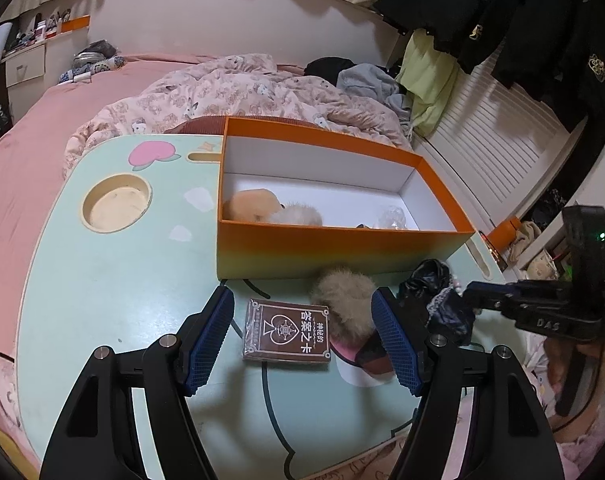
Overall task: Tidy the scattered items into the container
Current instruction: 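Lift the bracelet out and drop it on the table, right tool, then grasp the white fluffy pompom in the box with the left tool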
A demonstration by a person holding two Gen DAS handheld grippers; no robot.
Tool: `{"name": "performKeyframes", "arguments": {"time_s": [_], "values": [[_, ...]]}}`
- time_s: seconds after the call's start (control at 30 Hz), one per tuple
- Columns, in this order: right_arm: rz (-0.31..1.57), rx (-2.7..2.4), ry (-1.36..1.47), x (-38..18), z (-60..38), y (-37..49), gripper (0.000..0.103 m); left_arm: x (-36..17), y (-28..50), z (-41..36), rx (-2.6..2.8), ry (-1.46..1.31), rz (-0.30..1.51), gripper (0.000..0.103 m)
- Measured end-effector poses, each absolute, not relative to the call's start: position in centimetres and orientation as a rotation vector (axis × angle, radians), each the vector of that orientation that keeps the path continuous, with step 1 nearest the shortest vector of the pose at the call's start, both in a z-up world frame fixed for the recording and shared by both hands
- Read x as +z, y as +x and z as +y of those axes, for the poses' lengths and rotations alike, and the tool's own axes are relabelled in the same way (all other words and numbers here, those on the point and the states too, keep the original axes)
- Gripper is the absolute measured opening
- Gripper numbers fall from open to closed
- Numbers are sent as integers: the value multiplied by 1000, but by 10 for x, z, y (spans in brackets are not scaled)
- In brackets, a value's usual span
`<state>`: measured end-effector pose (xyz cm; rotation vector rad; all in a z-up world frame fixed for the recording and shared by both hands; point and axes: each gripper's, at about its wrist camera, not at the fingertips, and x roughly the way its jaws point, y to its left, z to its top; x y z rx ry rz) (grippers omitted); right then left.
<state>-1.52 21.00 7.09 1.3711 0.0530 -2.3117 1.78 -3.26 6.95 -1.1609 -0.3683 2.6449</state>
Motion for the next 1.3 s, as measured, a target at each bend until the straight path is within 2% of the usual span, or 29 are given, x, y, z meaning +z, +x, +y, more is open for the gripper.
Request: {"name": "performKeyframes", "arguments": {"time_s": [0.13,0.3,0.5,0.73,0.83,0.87,0.9,0.93,1.0,1.13,1.3], "values": [[3,-2327,1335,72,215,-12,16,72,18,-33,2649,-1152,-376,71],[-123,-2394,1191,89,225,-7,43,72,17,-33,2651,-1158,-376,71],[-249,-2336,1032,112,220,9,51,77,17,-36,2655,-1152,-388,71],[-237,-2312,1018,114,205,12,52,118,-2,-47,2615,-1128,-394,71],[-257,-2302,1033,110,204,11,52,128,-29,-43,2627,-1267,-301,71],[-262,-2302,1035,109,205,10,52,127,-39,-40,2624,-1307,-255,71],[-270,-2301,1039,107,206,10,52,125,-48,-37,2613,-1341,-230,67],[-279,-2296,1042,106,208,8,52,120,-58,-33,2590,-1394,-206,59],[-292,-2293,1045,104,209,8,52,108,-75,-22,2519,-1494,-162,53],[-300,-2297,1038,103,215,9,52,87,-95,0,2389,-1636,-79,53],[-317,-2292,1034,102,218,8,52,75,-118,8,2280,-1756,-125,53]]}}
